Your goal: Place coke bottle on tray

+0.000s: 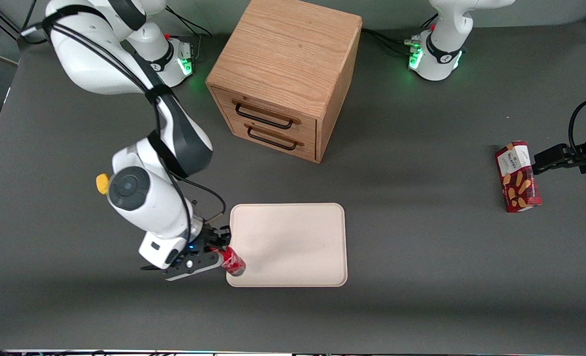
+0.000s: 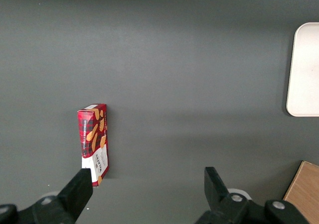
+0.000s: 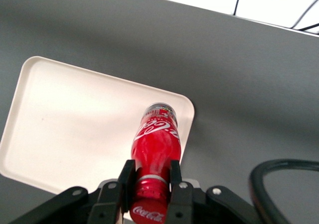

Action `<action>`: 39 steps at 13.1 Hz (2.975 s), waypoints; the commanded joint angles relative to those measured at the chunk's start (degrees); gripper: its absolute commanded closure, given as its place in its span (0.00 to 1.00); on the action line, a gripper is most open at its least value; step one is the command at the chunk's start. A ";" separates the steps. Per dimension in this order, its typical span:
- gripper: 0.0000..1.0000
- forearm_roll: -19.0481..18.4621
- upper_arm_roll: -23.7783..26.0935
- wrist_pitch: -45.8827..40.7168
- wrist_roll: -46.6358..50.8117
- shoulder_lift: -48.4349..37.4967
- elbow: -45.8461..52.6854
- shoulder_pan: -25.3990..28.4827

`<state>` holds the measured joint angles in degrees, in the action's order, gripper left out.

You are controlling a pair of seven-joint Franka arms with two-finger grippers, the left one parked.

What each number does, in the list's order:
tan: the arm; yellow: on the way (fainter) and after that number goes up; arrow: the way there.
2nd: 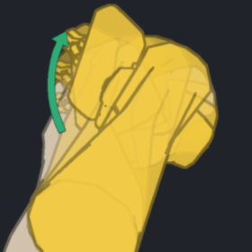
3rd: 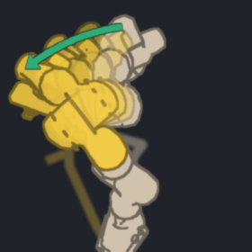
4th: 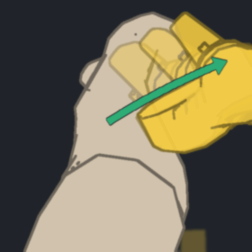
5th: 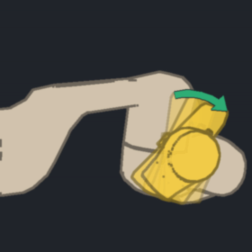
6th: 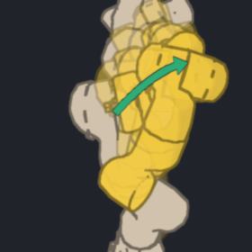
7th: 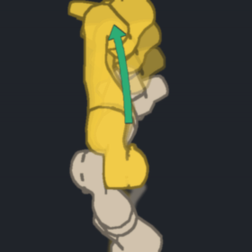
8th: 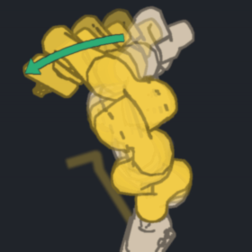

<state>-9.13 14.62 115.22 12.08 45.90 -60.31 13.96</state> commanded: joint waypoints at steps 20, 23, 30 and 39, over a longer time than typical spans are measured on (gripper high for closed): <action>0.00 -9.06 1.20 1.68 6.55 2.88 -0.51 0.46; 0.00 -8.36 1.20 1.59 6.81 -3.94 -6.90 -3.04; 0.00 10.95 -9.67 1.24 0.77 -28.64 -30.80 -6.49; 0.00 12.13 -23.85 -17.39 -4.00 -52.91 -44.72 -6.31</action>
<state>2.79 -8.54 99.01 8.89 -1.83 -101.44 7.03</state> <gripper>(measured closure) 0.000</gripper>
